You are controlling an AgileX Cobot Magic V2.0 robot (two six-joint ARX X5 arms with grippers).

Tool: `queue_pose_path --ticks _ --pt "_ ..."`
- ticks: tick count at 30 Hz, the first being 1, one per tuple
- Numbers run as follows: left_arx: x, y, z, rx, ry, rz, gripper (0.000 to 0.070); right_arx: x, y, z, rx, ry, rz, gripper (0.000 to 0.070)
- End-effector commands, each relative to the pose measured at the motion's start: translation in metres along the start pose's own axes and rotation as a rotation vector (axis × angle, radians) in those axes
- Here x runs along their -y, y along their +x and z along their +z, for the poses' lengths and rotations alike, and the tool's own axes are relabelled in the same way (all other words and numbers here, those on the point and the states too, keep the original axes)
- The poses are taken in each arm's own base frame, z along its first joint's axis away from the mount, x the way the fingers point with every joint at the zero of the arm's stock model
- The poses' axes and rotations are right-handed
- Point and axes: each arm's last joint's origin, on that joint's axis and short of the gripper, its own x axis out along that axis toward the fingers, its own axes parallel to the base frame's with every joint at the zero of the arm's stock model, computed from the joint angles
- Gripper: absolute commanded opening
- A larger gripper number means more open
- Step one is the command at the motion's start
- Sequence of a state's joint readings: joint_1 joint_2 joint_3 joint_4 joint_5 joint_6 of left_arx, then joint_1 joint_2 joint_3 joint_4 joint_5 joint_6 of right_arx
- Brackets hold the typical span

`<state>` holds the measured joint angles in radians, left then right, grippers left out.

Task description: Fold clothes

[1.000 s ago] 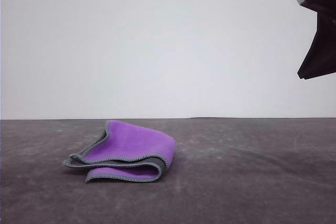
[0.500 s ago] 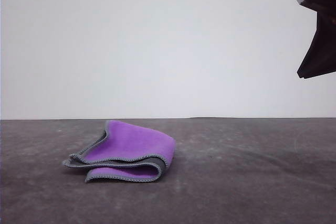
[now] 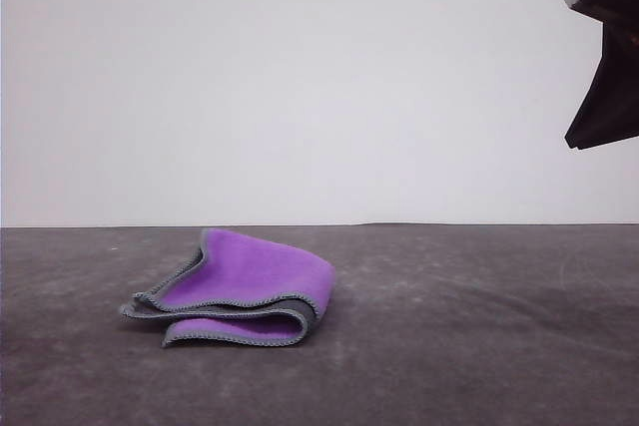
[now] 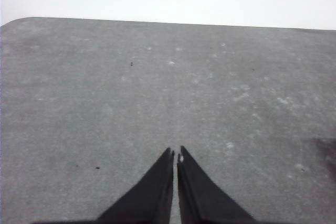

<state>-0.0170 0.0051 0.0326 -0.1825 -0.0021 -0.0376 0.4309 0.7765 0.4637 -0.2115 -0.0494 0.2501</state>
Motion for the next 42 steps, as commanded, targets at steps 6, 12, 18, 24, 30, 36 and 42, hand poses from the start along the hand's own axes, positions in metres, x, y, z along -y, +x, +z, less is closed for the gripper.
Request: queue_pose_path --ticks 6,12,18,24,30,36,42 --pt "-0.001 0.002 -0.007 -0.023 0.01 0.005 0.0 0.008 -0.009 0.0 0.056 -0.082 -0.159 0.0024" --pt "-0.001 0.002 -0.007 -0.023 0.01 0.005 0.0 0.03 -0.026 -0.018 0.161 -0.054 -0.296 0.0024" --pt "-0.001 0.002 -0.007 -0.023 0.01 0.005 0.0 0.046 -0.036 -0.047 0.252 -0.024 -0.368 0.0025" --pt "-0.001 0.002 -0.007 -0.023 0.01 0.005 0.0 0.055 -0.038 -0.072 0.324 -0.022 -0.358 0.0024" --pt "-0.001 0.002 -0.007 -0.023 0.01 0.005 0.0 0.061 -0.035 -0.089 0.401 -0.02 -0.374 0.0024" --pt "-0.001 0.002 -0.007 -0.023 0.01 0.005 0.0 0.062 -0.036 -0.087 0.442 -0.041 -0.388 0.0024" --pt "-0.001 0.002 -0.007 -0.023 0.01 0.005 0.0 0.062 -0.035 -0.087 0.439 -0.033 -0.389 0.0024"
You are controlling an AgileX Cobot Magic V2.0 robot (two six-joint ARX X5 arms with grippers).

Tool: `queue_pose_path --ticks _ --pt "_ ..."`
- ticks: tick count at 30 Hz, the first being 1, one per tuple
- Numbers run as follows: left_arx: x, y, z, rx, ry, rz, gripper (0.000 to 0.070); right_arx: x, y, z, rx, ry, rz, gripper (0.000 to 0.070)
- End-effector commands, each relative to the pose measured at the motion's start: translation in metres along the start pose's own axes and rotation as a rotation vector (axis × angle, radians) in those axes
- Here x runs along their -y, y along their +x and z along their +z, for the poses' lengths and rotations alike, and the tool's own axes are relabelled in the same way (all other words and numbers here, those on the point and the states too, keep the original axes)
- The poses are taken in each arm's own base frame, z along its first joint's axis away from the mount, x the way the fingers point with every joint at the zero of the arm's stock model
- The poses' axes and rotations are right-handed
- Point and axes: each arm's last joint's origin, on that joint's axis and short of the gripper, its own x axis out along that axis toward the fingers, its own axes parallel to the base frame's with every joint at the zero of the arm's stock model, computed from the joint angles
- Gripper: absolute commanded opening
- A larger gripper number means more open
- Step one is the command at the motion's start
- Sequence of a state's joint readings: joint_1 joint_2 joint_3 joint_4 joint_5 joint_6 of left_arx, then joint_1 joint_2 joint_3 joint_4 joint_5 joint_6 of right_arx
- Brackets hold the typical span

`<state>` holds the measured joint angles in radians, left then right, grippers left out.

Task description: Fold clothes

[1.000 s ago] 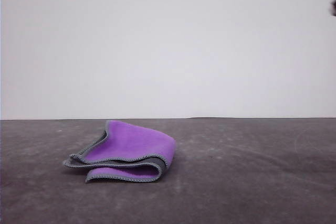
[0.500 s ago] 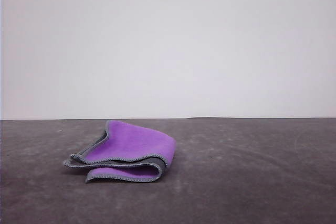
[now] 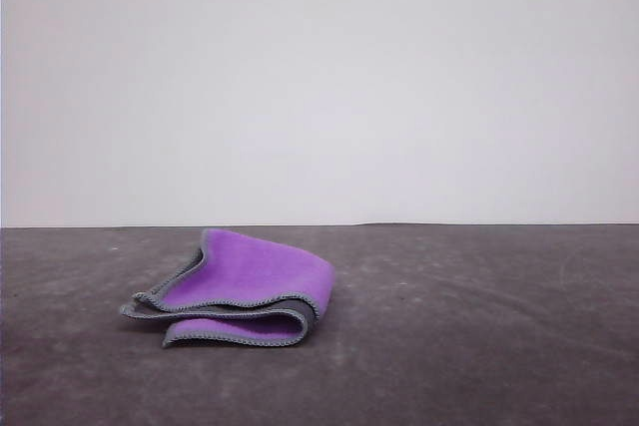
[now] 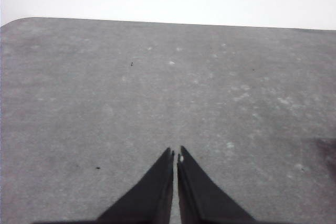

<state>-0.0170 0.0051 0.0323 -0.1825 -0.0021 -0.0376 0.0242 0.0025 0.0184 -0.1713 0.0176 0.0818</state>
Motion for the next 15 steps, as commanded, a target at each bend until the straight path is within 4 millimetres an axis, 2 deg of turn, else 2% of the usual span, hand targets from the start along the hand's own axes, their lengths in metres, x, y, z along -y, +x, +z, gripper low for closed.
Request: queue_pose_path --ticks 1,15 --pt "-0.0006 0.0019 -0.0068 -0.022 0.01 0.005 0.0 0.0003 0.0007 -0.0007 0.007 0.0 -0.004 0.0024" --pt "-0.0006 0.0019 -0.0068 -0.022 0.01 0.005 0.0 0.0003 0.0006 -0.0005 0.008 0.0 -0.004 0.0024"
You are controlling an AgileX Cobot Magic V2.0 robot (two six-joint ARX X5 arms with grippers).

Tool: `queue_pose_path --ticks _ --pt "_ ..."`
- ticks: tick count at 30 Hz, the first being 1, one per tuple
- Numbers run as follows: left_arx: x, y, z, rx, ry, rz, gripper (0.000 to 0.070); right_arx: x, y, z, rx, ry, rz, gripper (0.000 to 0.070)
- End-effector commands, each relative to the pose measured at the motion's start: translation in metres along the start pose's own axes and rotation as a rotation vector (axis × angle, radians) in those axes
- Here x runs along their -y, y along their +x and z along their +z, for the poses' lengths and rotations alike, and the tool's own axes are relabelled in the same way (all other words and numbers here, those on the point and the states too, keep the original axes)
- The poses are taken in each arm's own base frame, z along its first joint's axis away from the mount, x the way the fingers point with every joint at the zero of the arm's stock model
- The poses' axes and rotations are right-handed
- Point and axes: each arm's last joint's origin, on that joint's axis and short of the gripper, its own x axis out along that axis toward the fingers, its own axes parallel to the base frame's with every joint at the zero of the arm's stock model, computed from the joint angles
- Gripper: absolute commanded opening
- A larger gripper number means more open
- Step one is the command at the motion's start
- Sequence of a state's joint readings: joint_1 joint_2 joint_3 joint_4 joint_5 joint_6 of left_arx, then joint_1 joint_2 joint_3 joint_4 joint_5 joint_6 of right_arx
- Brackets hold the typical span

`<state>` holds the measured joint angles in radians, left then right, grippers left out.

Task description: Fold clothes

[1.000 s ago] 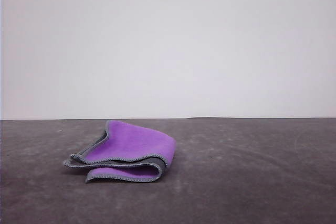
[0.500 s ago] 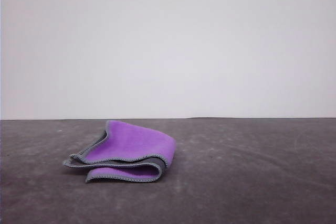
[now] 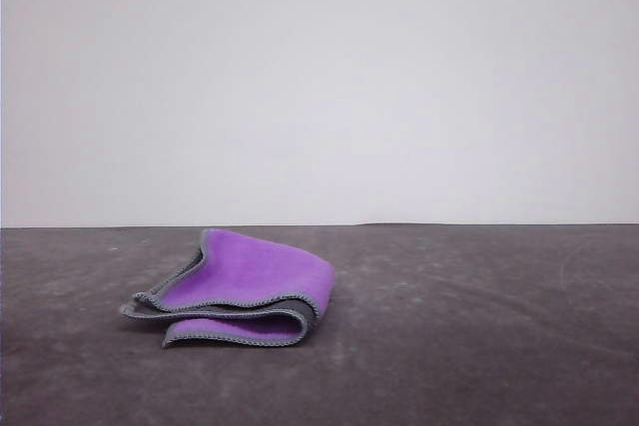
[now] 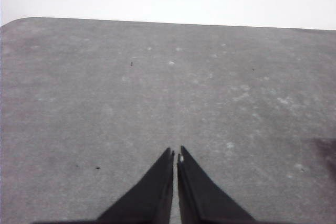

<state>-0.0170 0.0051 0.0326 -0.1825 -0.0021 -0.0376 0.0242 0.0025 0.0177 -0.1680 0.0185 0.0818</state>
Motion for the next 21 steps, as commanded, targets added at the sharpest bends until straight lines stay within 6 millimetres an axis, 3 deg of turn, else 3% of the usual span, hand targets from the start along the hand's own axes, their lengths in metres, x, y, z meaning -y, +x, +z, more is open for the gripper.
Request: queue_pose_path --ticks 1,21 --pt "-0.0006 0.0019 -0.0069 -0.023 0.01 0.005 0.0 0.0003 0.0006 -0.0006 0.005 0.0 -0.003 0.0024" --pt "-0.0006 0.0019 -0.0069 -0.023 0.01 0.005 0.0 0.0003 0.0006 -0.0006 0.005 0.0 -0.003 0.0025"
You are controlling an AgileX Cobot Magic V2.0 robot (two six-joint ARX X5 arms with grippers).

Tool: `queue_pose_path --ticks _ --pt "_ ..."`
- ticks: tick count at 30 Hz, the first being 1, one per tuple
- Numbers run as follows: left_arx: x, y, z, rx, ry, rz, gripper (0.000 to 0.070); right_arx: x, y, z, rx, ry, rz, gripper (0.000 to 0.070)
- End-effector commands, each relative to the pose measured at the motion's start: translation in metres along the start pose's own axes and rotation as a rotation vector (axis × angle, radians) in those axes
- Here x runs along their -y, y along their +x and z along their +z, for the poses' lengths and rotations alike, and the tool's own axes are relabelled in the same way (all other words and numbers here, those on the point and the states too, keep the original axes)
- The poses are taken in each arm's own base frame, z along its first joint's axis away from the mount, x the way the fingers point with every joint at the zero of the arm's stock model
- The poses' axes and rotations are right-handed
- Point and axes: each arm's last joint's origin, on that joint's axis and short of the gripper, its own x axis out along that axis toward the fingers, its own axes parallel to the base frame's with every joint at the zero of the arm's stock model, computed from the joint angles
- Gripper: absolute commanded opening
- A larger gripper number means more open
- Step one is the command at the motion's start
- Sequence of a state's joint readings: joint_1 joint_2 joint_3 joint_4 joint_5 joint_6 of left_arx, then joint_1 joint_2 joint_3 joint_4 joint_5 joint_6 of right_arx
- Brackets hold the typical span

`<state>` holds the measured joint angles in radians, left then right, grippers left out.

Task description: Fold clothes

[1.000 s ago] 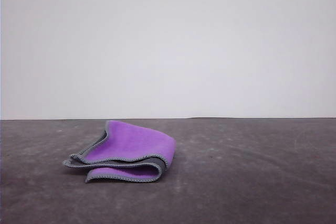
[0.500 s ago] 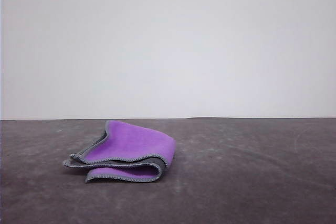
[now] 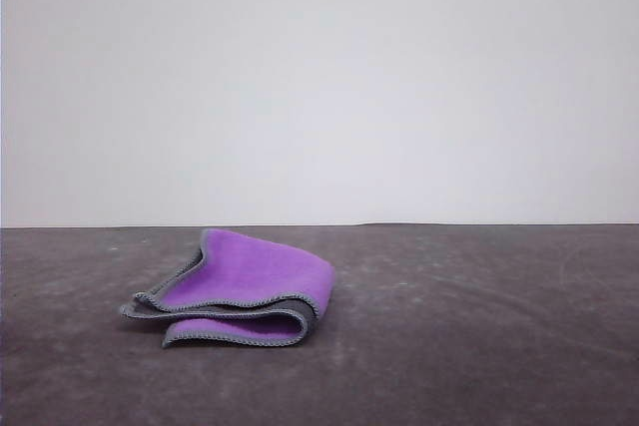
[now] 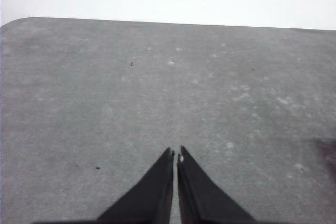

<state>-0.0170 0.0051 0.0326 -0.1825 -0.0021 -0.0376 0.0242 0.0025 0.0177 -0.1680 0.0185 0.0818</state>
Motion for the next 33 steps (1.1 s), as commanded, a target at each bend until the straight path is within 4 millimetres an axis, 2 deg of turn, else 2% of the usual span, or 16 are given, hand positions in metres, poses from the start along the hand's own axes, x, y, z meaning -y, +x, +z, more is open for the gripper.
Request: queue_pose_path --ticks 1,33 --pt "-0.0006 0.0019 -0.0069 -0.023 0.01 0.005 0.0 0.0003 0.0005 -0.0005 0.006 0.0 -0.003 0.0024" --pt "-0.0006 0.0019 -0.0069 -0.022 0.01 0.005 0.0 0.0003 0.0006 -0.0006 0.005 0.0 -0.003 0.0024"
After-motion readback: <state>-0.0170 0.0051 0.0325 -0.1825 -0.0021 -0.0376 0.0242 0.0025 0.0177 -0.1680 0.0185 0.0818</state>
